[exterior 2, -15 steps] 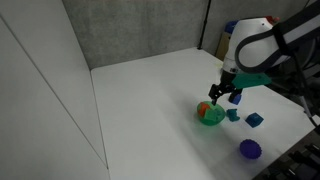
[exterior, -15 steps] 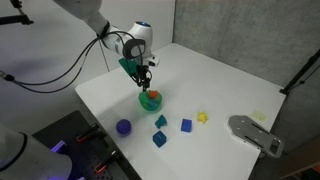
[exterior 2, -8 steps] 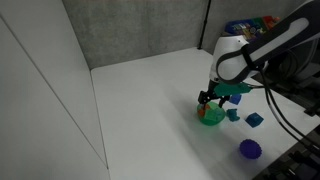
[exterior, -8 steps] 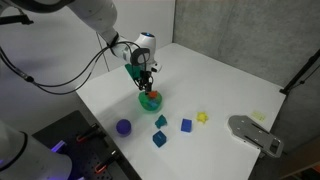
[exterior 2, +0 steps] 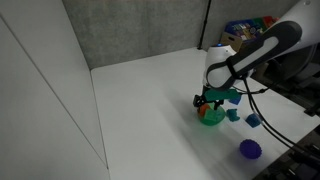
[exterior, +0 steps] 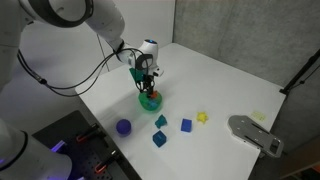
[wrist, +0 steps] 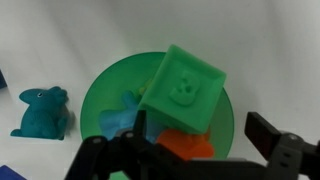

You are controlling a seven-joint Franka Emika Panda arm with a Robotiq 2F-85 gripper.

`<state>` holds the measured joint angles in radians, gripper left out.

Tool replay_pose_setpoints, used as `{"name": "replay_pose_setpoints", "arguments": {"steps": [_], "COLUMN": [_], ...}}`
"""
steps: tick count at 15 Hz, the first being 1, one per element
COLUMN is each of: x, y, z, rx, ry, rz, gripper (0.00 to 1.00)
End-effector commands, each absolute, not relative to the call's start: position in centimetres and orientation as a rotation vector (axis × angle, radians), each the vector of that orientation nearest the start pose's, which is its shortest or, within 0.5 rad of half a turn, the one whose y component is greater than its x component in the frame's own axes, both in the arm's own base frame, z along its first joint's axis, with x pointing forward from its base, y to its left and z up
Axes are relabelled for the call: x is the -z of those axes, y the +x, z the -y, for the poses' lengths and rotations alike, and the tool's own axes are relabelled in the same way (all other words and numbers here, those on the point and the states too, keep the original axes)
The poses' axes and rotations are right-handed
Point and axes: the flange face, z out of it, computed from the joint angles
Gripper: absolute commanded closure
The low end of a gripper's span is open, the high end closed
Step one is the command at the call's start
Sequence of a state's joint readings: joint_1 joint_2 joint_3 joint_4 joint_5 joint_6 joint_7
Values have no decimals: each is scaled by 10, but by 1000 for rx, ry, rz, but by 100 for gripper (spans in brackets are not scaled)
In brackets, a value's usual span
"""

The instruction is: Remove the green building block from the green bowl and put it on the blue building block

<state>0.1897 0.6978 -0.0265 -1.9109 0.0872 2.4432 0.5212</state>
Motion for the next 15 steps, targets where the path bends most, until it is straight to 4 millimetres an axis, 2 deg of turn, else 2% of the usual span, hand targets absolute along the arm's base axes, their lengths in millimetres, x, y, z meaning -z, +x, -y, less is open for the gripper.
{"name": "replay_pose_setpoints", "arguments": {"steps": [1,10,15], "x": [-110,-127,-124], "y": [601,597,591], "z": [-101,-102,-100], "rx": [-302,-370,-425], "ry": [-3086,-3119,-3128], "rz": [-742,-801,-819], "gripper": [0,0,0]}}
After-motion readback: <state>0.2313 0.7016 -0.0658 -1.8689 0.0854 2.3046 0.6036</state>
